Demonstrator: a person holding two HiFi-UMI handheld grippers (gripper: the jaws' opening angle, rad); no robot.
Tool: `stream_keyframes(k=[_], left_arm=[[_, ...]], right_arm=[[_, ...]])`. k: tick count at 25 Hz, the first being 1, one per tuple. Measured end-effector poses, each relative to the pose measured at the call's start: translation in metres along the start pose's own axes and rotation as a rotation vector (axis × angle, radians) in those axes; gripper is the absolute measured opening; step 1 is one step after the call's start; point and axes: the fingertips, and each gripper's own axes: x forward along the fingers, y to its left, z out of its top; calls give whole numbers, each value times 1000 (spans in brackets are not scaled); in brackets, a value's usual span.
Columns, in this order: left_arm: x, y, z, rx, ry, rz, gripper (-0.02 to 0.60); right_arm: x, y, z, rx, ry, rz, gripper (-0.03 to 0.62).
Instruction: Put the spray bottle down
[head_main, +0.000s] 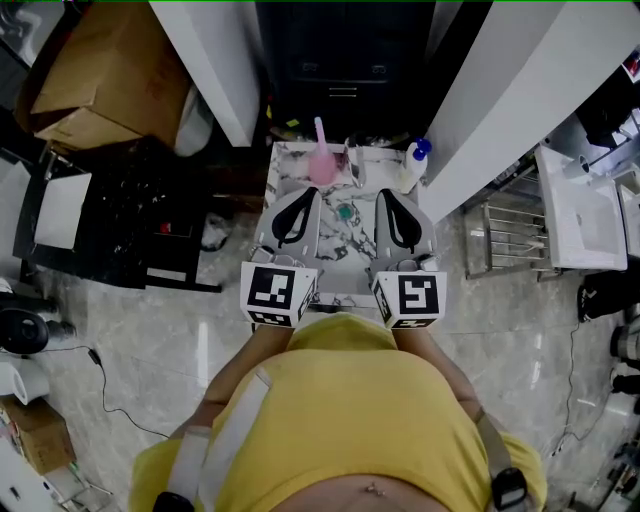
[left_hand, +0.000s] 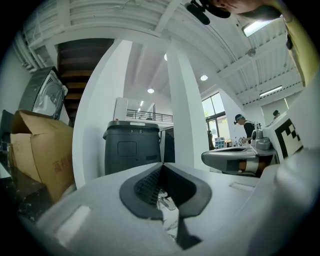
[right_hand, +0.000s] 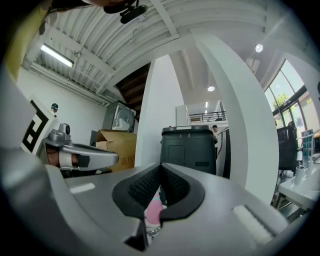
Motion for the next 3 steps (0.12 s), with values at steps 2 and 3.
stream_keyframes(k=[2, 3], left_arm=[[-1, -3, 0, -1, 1, 5, 5], [-1, -5, 0, -1, 1, 7, 5]], right_arm=[[-2, -1, 1, -6, -5, 11, 0], [-4, -1, 1, -9, -8, 16, 0]])
